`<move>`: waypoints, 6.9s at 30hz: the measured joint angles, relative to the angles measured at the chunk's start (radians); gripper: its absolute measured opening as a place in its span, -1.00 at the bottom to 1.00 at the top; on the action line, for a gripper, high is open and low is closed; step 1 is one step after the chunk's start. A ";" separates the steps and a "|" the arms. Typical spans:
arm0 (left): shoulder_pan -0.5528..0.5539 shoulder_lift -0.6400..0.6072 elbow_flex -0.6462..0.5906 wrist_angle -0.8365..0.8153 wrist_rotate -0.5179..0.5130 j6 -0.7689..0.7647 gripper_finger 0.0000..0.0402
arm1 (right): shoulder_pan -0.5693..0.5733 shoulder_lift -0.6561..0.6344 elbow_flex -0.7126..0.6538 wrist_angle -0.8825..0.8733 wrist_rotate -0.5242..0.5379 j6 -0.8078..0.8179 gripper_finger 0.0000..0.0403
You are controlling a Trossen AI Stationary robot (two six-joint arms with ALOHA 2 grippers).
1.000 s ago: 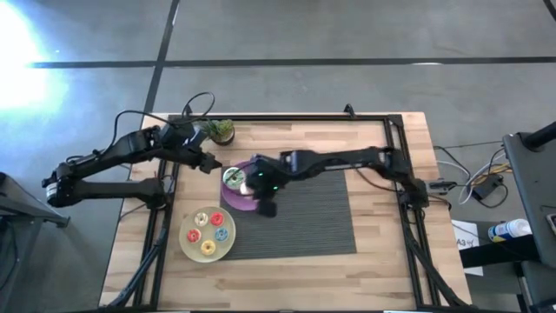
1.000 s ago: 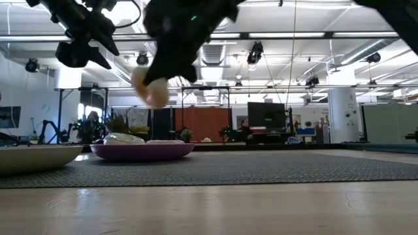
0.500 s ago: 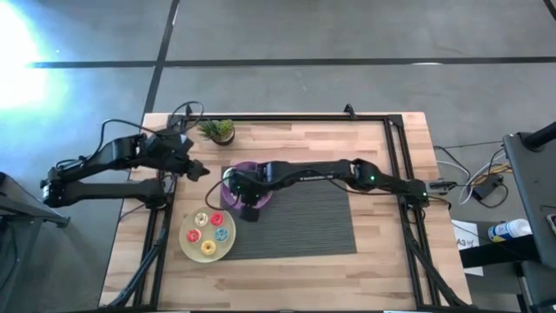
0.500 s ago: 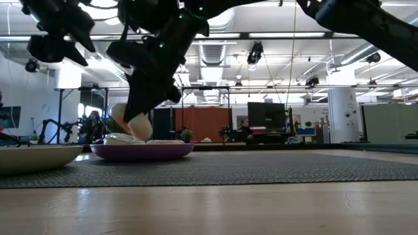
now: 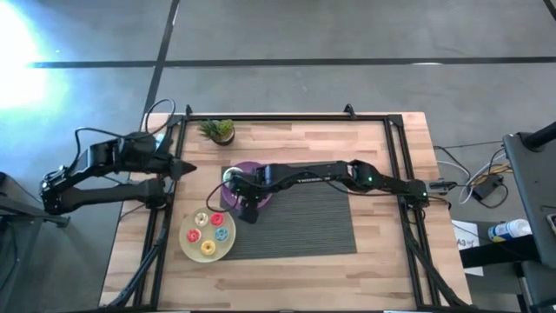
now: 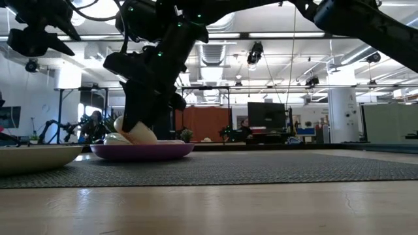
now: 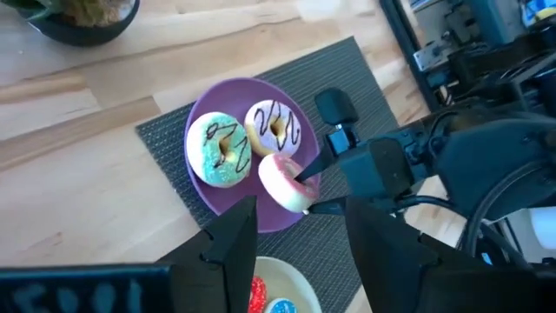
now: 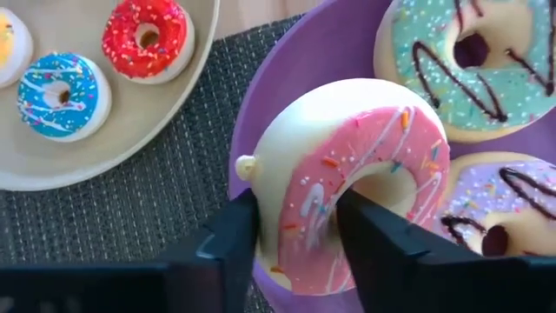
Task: Pick & Place donuts
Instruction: Put the big pink donut on the purple plate, then return to Home Position
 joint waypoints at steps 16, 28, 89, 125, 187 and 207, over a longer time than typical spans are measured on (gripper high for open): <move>0.000 -0.009 0.000 -0.092 0.000 0.008 -0.26 | 0.001 -0.077 0.001 -0.024 -0.015 -0.024 0.32; -0.002 -0.066 -0.017 -0.018 0.039 0.165 -0.26 | 0.022 -0.227 -0.016 -0.221 -0.007 -0.023 0.23; -0.071 -0.490 -0.807 0.984 0.133 0.127 -0.26 | 0.131 -1.455 -1.872 0.660 0.569 0.628 0.24; -0.272 -0.509 -0.852 1.090 -0.020 0.946 -0.26 | 0.131 -1.455 -1.867 0.659 0.570 0.623 0.21; -0.273 -0.492 -0.851 1.084 -0.022 0.838 -0.26 | 0.131 -2.314 -2.200 0.906 0.307 -0.049 0.22; -0.273 -0.492 -0.850 1.084 -0.022 0.838 -0.26 | 0.108 -2.537 -2.337 0.922 0.193 -0.226 0.22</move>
